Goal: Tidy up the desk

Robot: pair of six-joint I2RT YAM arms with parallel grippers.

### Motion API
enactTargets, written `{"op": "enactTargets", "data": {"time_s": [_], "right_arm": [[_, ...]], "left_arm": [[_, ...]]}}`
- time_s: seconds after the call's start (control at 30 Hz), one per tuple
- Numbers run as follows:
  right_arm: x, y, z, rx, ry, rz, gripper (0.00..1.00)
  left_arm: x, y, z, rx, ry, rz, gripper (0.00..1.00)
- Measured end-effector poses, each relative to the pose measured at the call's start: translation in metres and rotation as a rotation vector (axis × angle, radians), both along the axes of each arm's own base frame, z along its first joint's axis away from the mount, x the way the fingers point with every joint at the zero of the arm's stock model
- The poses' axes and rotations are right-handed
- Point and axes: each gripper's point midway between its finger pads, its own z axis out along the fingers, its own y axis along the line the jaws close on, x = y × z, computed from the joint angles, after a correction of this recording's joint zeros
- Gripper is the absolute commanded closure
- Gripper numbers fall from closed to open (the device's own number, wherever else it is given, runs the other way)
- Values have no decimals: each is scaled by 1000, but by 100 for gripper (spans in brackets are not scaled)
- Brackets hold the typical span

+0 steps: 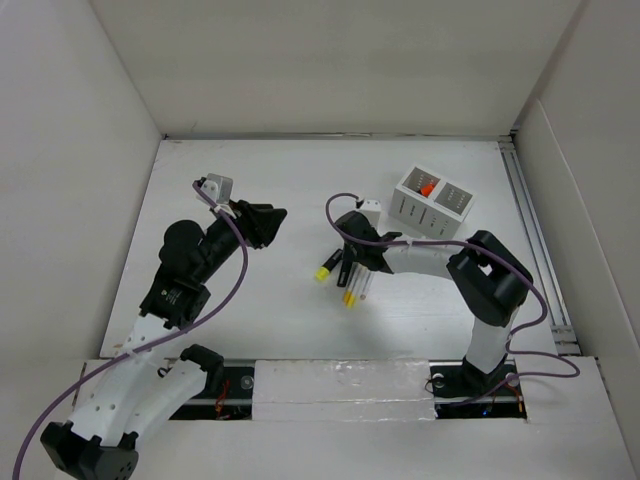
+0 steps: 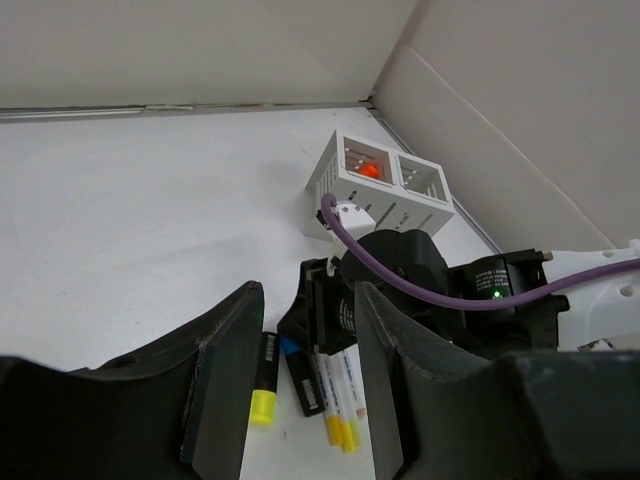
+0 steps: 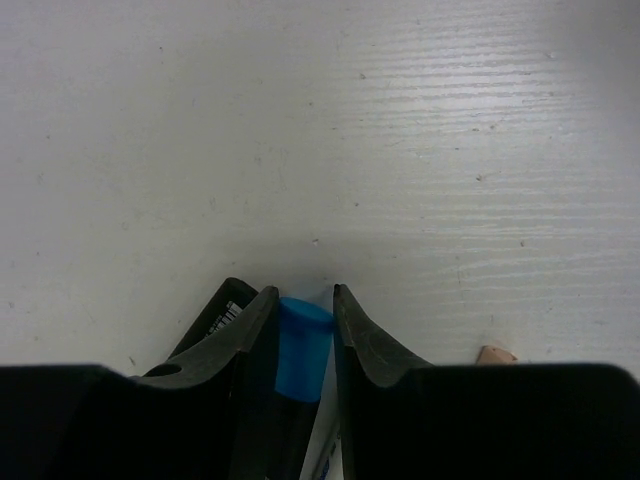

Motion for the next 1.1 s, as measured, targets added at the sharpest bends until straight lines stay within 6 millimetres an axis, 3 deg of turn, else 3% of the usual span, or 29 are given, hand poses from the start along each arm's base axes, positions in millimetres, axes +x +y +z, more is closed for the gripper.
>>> {"op": "enactTargets", "data": {"time_s": [0.5,0.67,0.77,0.8,0.9,1.1], "right_arm": [[6,23,17,87,-14,46,91],[5,21,38,115,-50,46,91],[6,22,51,134,-74,48,82],[6,23,52,136,-75,49,69],[3,22,49,131,-67,52,52],[-23,12,20,81,3,70,46]], "left_arm": [[-1,0,1,-2,-1,-2,62],[0,0,0,-1,0,-2,62],[0,0,0,0,2,-2,62],[0,-1,-1,1,4,-3,62],[0,-1,-1,1,4,-2,62],[0,-1,-2,1,6,-5,62]]}}
